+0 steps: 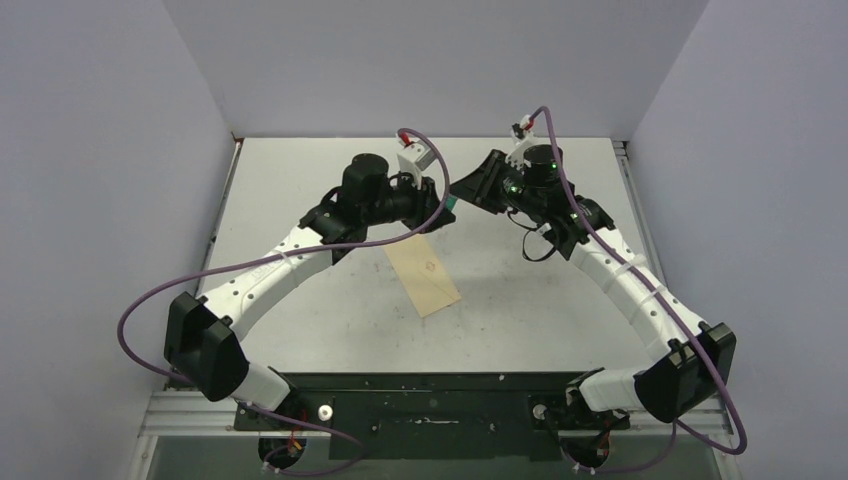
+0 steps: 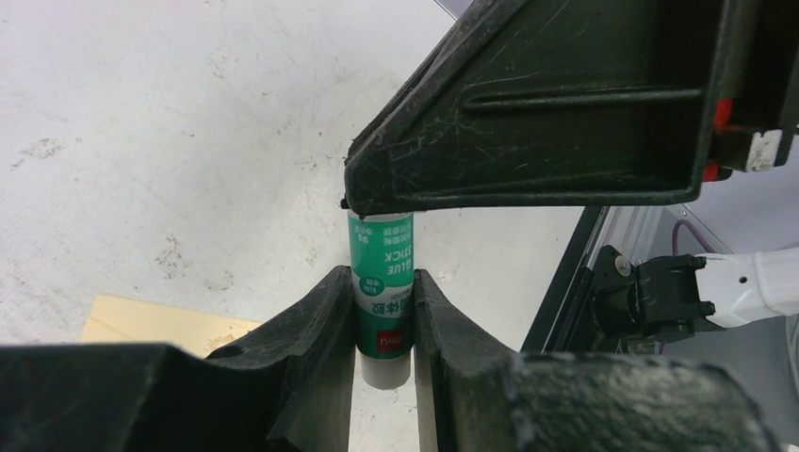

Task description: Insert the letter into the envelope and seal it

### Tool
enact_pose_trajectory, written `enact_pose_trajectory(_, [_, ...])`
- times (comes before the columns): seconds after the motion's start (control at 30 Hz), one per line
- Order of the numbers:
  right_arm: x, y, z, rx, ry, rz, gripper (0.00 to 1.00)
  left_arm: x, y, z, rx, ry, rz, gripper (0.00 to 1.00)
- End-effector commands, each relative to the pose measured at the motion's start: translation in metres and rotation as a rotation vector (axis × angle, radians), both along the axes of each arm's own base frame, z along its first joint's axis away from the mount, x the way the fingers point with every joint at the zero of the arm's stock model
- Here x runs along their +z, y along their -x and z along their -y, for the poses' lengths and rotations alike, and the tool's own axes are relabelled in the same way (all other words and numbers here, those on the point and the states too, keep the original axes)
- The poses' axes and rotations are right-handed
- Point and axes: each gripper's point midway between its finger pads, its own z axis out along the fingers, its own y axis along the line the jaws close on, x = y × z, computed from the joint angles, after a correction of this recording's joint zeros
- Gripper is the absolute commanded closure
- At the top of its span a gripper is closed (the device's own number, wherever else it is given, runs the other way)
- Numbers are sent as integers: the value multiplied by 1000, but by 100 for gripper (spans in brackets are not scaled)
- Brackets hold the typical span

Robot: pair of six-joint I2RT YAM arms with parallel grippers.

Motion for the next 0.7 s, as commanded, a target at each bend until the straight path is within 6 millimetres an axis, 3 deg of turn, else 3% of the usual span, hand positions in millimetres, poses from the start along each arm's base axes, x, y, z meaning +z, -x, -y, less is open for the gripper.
enact_pose_trajectory(0.0, [12,4,-8,58,-39,46,93,31,10,1,-30,65,39,100])
enact_pose_trajectory(0.17, [16,11,-4,173,-38,139,95,35,20,2,-82,87,9,100])
enact_pose_trajectory(0.27, [19,14,12,295,-53,263,95,44,35,1,-182,128,-1,100])
enact_pose_trajectory(0.47, [34,54,18,606,-117,535,95,76,79,-7,-454,285,42,100])
enact_pose_trajectory(0.6, [48,73,16,691,-85,669,95,91,91,-9,-531,359,72,100])
enact_pose_trajectory(0.67, [53,73,18,692,-64,701,95,97,91,-8,-536,383,86,100])
